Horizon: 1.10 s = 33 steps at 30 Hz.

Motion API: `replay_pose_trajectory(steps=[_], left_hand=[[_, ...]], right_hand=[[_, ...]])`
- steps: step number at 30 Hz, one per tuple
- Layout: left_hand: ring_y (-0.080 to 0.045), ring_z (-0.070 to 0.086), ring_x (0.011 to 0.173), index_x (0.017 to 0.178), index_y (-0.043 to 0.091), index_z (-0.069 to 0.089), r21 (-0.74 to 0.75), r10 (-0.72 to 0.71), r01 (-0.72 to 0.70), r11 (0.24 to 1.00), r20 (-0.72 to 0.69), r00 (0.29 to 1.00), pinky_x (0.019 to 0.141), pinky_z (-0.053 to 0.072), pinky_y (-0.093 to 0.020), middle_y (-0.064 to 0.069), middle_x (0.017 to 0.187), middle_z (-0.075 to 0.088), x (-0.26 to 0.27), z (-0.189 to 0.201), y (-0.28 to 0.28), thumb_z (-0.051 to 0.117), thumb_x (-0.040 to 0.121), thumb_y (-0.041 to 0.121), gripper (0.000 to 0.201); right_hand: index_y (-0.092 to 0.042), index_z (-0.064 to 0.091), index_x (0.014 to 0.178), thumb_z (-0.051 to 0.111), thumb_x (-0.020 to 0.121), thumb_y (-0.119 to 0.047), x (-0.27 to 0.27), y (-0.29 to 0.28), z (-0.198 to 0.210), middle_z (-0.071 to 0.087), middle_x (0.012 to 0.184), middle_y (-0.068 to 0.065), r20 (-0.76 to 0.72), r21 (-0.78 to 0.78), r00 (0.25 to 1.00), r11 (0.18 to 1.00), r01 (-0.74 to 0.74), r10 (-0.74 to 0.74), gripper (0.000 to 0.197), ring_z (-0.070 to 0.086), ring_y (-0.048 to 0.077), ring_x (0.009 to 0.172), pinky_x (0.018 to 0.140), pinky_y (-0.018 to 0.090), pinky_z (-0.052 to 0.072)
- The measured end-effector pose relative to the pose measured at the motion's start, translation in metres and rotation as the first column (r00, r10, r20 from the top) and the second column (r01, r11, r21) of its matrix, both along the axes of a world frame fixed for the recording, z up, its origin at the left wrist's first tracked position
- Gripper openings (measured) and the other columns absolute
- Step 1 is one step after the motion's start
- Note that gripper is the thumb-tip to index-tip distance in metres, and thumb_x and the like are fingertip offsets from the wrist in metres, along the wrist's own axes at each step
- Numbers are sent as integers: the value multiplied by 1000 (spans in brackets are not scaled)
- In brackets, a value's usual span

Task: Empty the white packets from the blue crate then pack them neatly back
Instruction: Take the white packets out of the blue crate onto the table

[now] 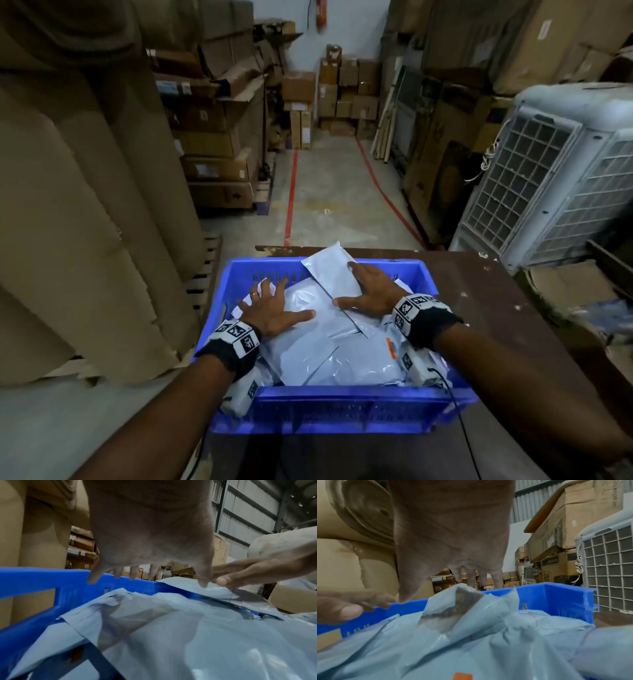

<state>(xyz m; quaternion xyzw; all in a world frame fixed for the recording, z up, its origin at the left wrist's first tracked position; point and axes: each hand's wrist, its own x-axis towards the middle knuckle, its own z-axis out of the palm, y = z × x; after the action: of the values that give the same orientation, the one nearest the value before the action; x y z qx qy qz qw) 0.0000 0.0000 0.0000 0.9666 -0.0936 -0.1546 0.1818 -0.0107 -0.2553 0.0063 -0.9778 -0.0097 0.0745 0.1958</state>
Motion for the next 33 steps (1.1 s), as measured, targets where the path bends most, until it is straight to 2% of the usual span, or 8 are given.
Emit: replay_pose_trajectory(steps=[3,11,15,18,21,25,31,33], left_hand=[[-29,-17,150,153,40,-12,7,-60,62,998,-156,986,118,7,-60,-2,162,-21,0,5,3,64,51,90,137],[-38,-3,148,150,44,-14,208,-275,341,917,-291,916,116,23,-59,-5,161,-13,2,1,0,88,31,70,158],[-39,7,147,146,52,-12,323,-380,474,819,-314,870,108,39,-54,-6,160,-19,3,10,-4,98,31,45,159],[-35,-5,150,150,46,-14,413,-401,500,761,-306,864,110,34,-53,-6,159,-29,8,11,-3,99,38,33,160],[-37,1,149,153,34,-3,456,-500,540,708,-217,839,116,24,-55,-10,160,-14,12,7,-5,98,36,42,155],[-39,19,141,150,27,16,365,-524,534,762,-136,841,115,28,-45,-13,153,10,14,3,-11,95,34,51,143],[-32,47,125,138,27,18,191,-352,383,904,-178,919,101,47,-44,-2,143,33,31,4,-7,96,30,49,135],[-31,34,142,150,27,3,166,-334,371,914,-212,918,111,38,-43,-4,158,22,37,2,-7,98,32,46,152]], right_hand=[[-25,11,157,65,69,-77,5,6,-8,19,163,3,-33,-9,999,1000,-9,8,116,20,25,149,120,45,22],[-21,13,157,81,64,-5,7,0,-10,32,151,9,-163,-100,982,989,-113,96,117,43,28,130,107,32,38],[-25,29,153,81,71,-15,5,-14,-4,37,153,9,-259,-199,958,964,-174,120,98,38,25,140,114,31,31],[-27,38,149,90,60,-46,5,-15,2,40,149,2,-272,-168,956,973,-157,108,105,42,23,136,113,38,35],[-32,52,131,81,54,-72,14,-5,10,46,133,-7,-231,-139,971,985,-99,65,91,51,19,120,104,38,41],[-31,55,120,79,70,-55,36,6,14,55,123,-4,-257,-116,966,992,-49,18,60,53,18,102,89,31,42],[-45,40,131,93,20,-65,57,-9,-14,62,121,-15,-341,-174,940,981,-81,17,124,59,18,114,99,43,47],[-40,47,132,95,28,-60,45,-6,-4,61,125,-13,-402,-201,915,972,-117,27,117,56,18,118,103,38,42]])
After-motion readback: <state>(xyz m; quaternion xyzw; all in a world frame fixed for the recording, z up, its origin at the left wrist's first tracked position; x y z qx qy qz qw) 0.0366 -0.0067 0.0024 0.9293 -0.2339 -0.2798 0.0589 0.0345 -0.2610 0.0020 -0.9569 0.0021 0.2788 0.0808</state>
